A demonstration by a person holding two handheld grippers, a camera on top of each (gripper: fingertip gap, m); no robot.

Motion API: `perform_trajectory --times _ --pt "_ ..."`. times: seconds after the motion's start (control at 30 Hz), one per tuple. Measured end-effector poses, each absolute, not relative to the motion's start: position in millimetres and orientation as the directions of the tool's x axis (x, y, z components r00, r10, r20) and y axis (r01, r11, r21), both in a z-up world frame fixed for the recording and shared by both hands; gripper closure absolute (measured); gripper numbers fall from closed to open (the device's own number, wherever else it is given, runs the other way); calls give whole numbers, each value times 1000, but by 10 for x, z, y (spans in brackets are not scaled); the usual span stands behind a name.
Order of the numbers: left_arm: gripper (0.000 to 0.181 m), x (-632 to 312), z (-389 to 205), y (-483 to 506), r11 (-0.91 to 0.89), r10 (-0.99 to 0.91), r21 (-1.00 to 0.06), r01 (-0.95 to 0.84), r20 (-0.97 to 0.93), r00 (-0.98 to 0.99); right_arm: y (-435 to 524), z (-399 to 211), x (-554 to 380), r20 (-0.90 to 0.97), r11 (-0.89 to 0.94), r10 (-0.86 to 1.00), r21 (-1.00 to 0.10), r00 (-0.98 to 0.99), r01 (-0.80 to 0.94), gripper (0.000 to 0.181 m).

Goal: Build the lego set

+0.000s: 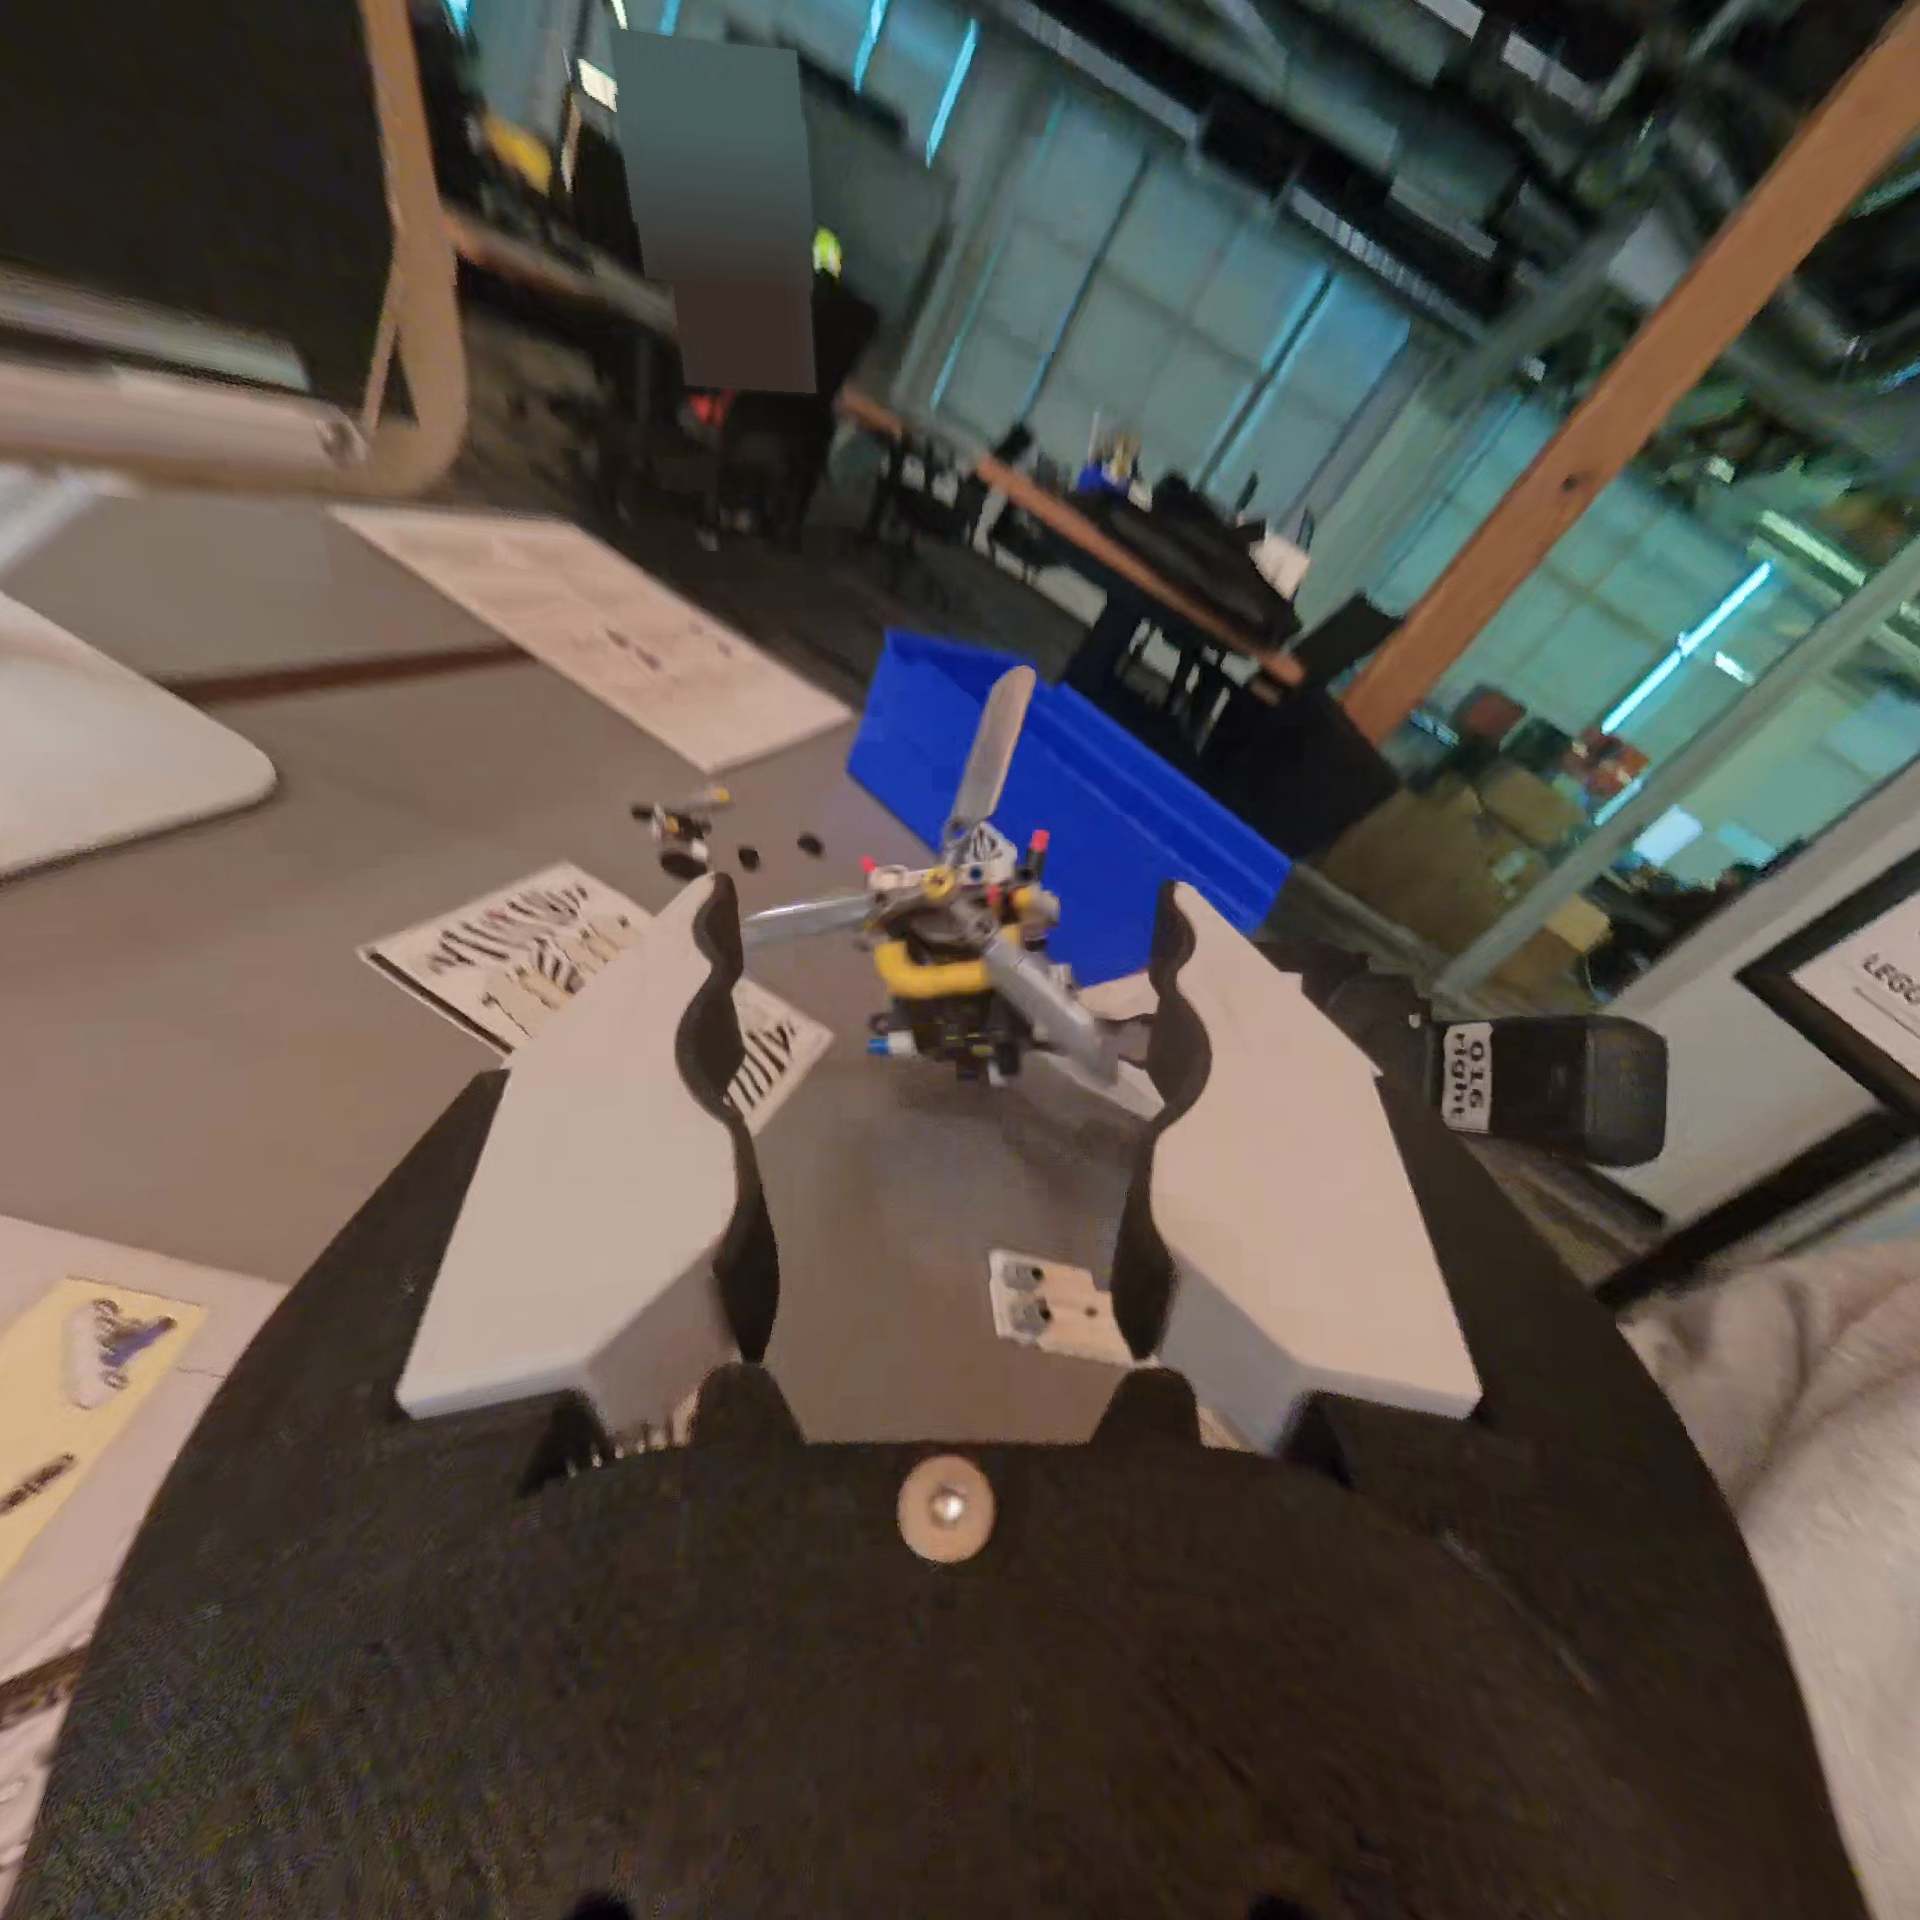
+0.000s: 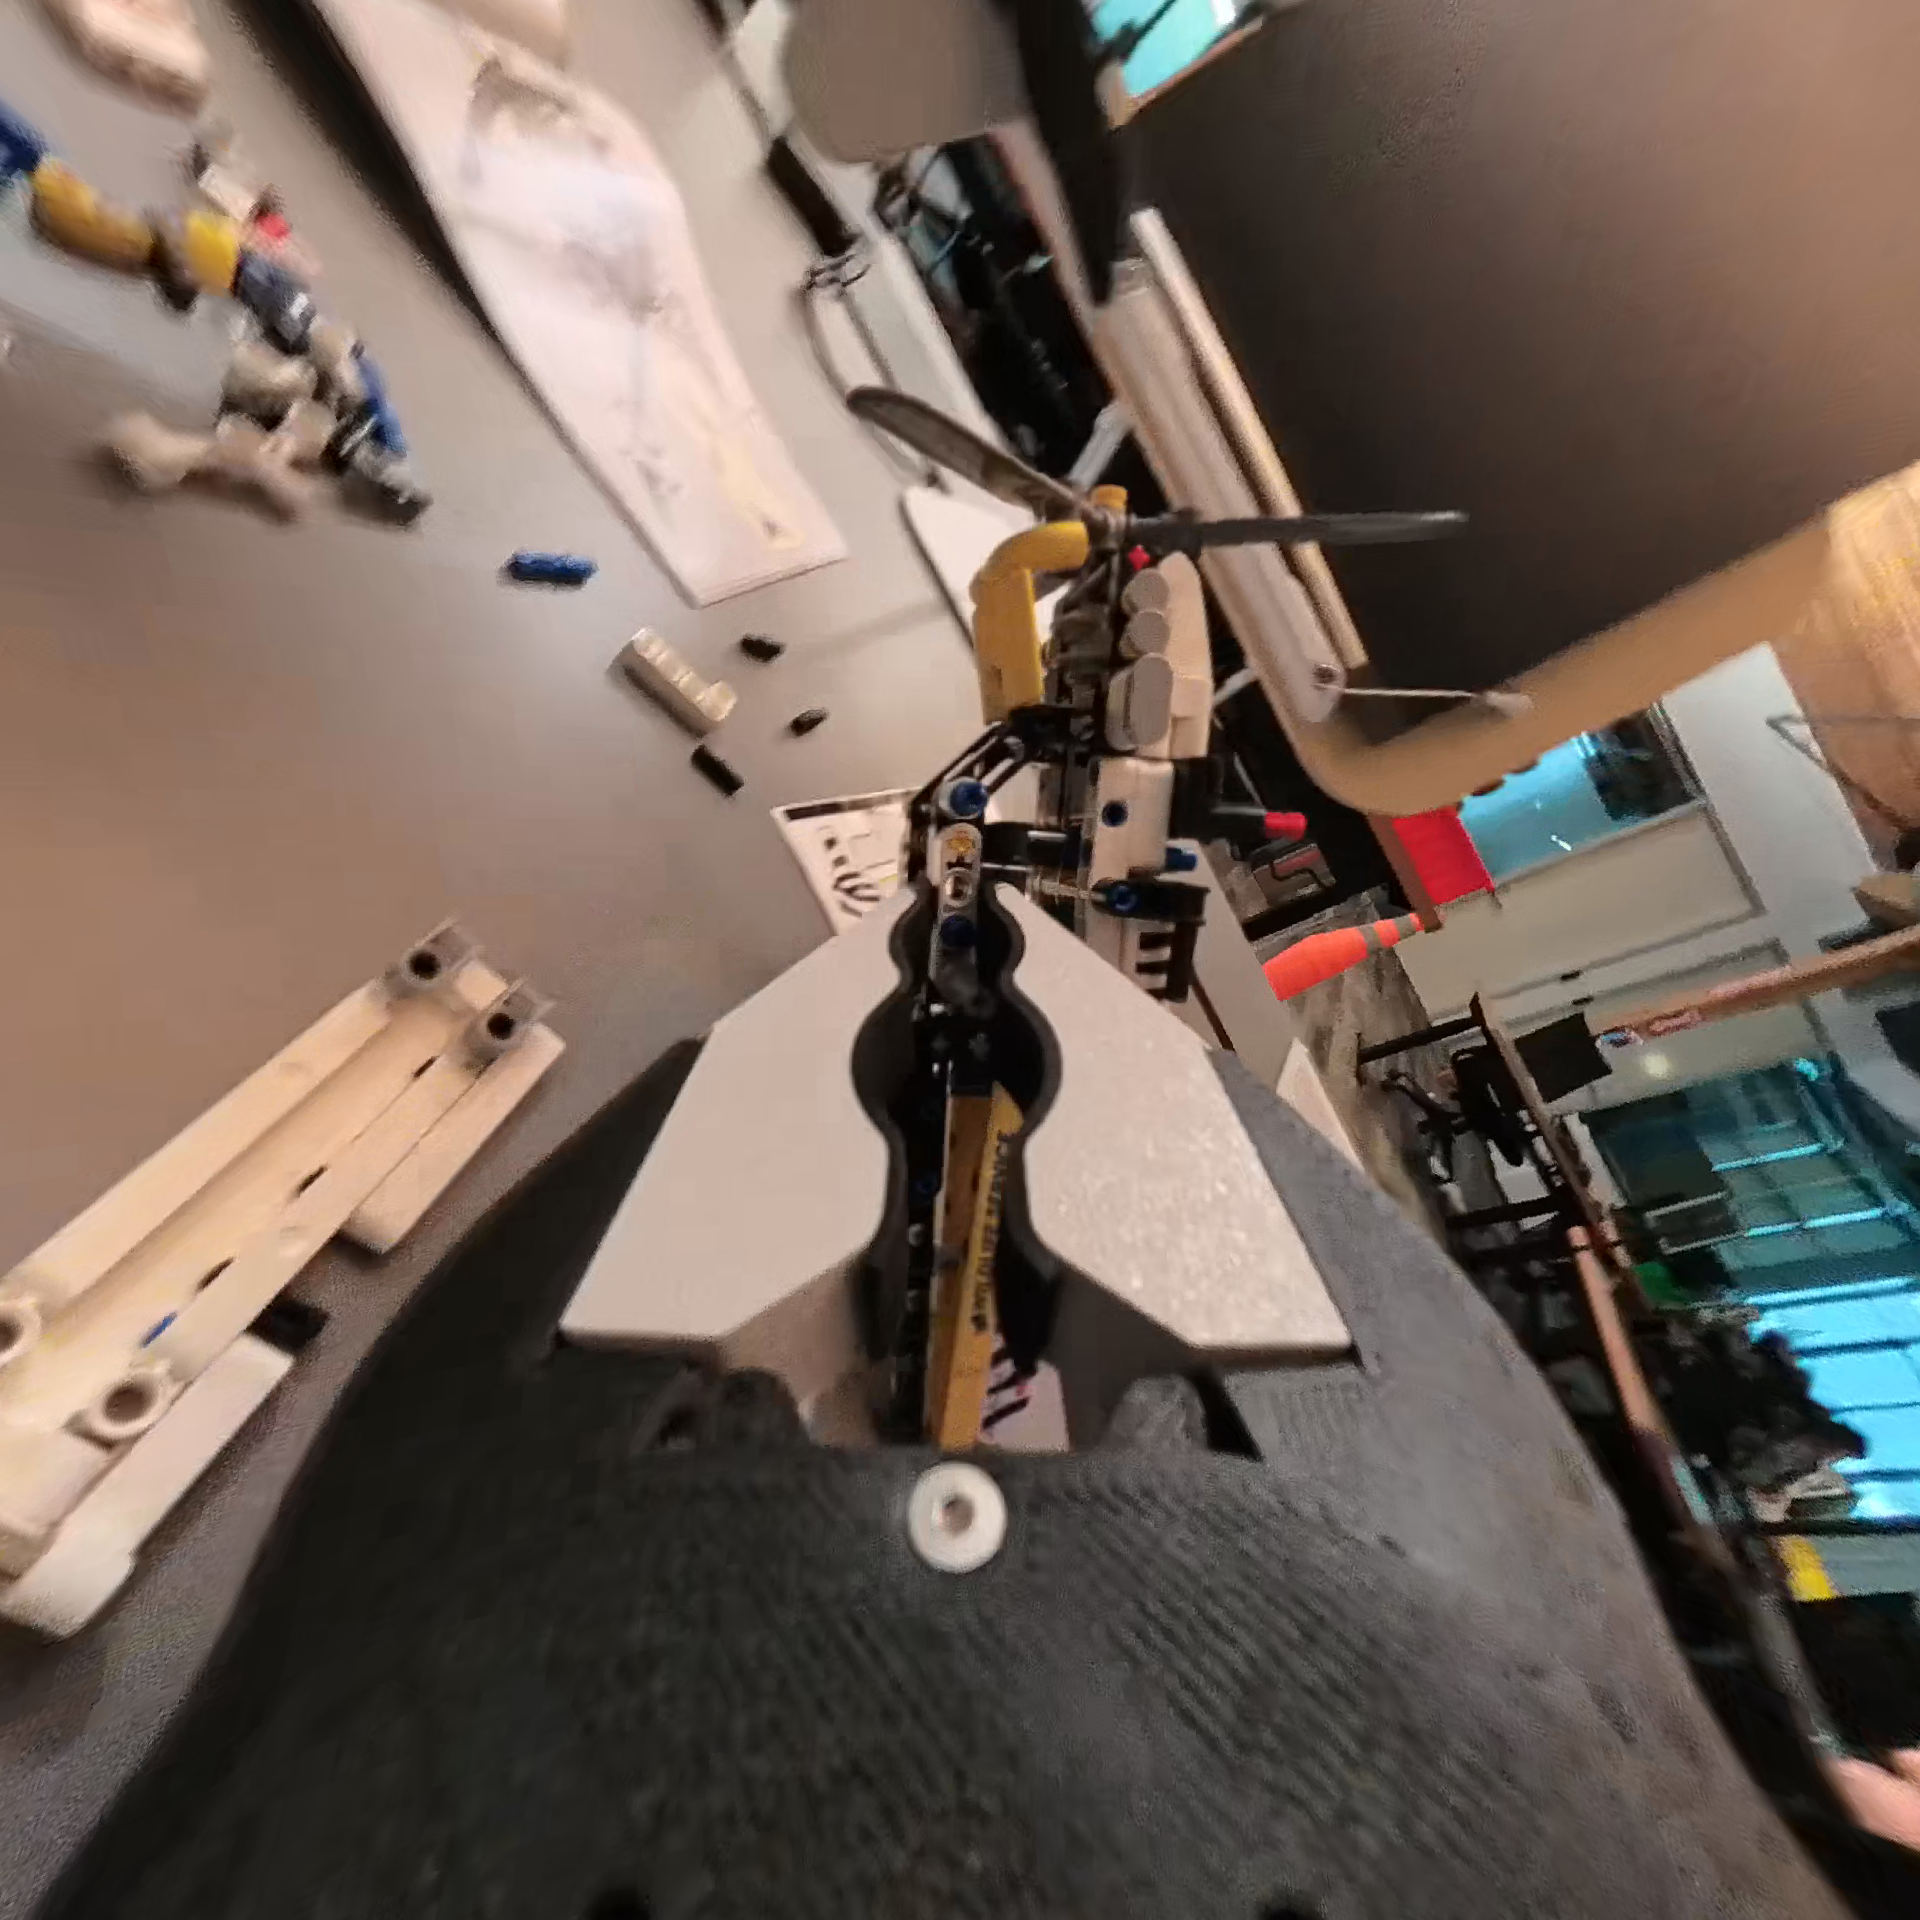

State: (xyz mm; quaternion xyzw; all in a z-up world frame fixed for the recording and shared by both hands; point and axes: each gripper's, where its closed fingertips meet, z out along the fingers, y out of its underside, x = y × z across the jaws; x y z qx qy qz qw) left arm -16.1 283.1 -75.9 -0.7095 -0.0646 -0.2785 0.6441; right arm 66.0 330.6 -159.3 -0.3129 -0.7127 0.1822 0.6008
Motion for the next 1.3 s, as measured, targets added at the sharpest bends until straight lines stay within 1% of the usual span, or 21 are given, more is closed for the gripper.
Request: perform_trajectory --times 0.07,0.17,0.23,0.3,0.4,0.5,0.6,0.7,0.8,0.9,1.3 --pt "104 -223 -623 2768 -67 -280 -883 466 464 840 3368 -1363 727 659 651 752 -738 -17 177 174" --pt "106 -136 -515 2750 0 -327 -886 463 438 838 3430 -940 892 435 434 900 -900 31 41 175" --pt "108 34 -516 2796 -9 -370 -897 441 413 832 3471 -652 1042 270 271 963 -960 21 -67 176" --pt "110 260 -537 2863 -37 -422 -905 425 399 814 3510 -418 1207 144 140 990 -977 -12 -163 176" --pt "112 691 -562 2930 -102 -553 -890 445 423 718 3568 -200 1398 -5 -25 997 -966 -78 -256 176" --pt "115 1113 -556 2926 -177 -674 -855 487 466 573 3535 -63 1507 -145 -208 966 -927 -212 -312 176" --pt "114 1360 -530 2903 -200 -729 -836 512 476 492 3432 31 1533 -236 -359 905 -870 -354 -337 176" --pt "114 1378 -463 2854 -161 -746 -827 539 460 481 3306 52 1488 -292 -457 842 -833 -454 -313 176" --pt "120 1288 -345 2777 -98 -762 -813 574 433 482 3173 33 1404 -322 -505 800 -818 -507 -277 176" --pt "136 1200 -290 2719 -60 -768 -802 595 418 485 3073 3 1327 -345 -536 769 -806 -538 -249 176" --pt "153 1189 -324 2697 -76 -783 -791 607 424 455 3061 -98 1230 -392 -584 739 -779 -547 -231 176"
